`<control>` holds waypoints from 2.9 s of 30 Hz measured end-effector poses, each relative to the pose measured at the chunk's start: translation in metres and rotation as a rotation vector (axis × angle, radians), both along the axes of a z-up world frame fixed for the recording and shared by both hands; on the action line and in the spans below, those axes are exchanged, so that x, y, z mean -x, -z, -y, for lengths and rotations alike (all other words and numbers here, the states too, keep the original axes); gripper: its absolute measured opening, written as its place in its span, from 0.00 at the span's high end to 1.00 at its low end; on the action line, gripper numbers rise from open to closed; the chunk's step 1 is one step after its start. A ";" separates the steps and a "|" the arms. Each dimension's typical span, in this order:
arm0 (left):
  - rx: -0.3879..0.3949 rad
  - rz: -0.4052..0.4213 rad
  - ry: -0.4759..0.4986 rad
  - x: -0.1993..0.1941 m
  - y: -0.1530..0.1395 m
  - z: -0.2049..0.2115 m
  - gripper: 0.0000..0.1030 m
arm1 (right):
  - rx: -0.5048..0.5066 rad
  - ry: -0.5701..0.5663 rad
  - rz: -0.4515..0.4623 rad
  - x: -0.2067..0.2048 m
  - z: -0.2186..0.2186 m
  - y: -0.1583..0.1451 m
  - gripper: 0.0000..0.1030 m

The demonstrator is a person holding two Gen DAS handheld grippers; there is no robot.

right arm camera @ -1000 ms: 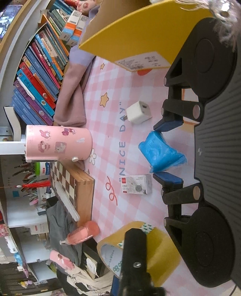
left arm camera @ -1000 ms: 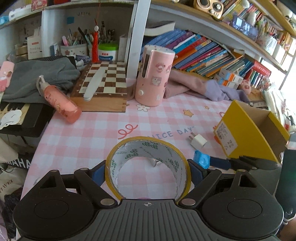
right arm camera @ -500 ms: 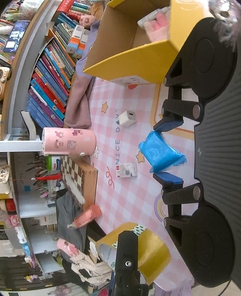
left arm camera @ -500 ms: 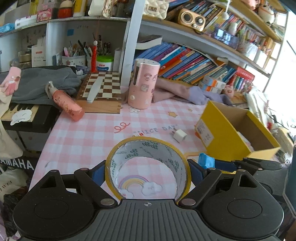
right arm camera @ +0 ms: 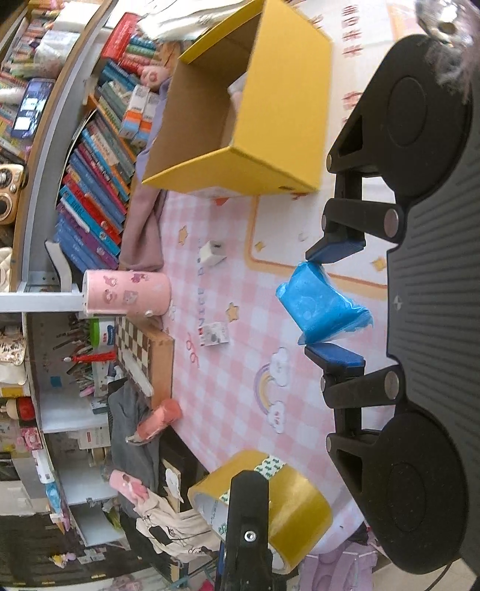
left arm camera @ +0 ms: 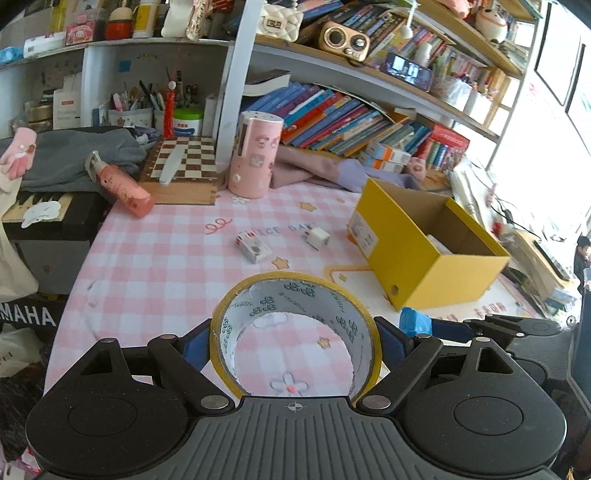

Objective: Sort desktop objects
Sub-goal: 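Carry the tape roll and blue toy with both tools over the yellow box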

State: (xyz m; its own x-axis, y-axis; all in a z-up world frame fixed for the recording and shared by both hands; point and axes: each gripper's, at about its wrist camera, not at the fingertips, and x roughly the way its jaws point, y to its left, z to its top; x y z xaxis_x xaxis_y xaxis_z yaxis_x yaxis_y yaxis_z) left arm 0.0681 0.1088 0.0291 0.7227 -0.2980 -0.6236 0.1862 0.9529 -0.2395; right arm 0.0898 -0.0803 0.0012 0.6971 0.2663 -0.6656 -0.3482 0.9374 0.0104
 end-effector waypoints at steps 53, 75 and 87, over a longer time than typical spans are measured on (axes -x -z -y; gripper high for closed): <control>0.006 -0.032 0.478 0.010 0.012 0.155 0.14 | -0.002 0.455 -0.067 0.100 0.141 0.005 0.57; -0.007 0.064 0.451 -0.043 -0.018 0.228 0.14 | -0.018 0.398 -0.044 0.035 0.205 -0.005 0.58; -0.030 0.212 0.282 -0.108 -0.056 0.255 0.14 | -0.027 0.214 0.116 -0.049 0.231 -0.047 0.58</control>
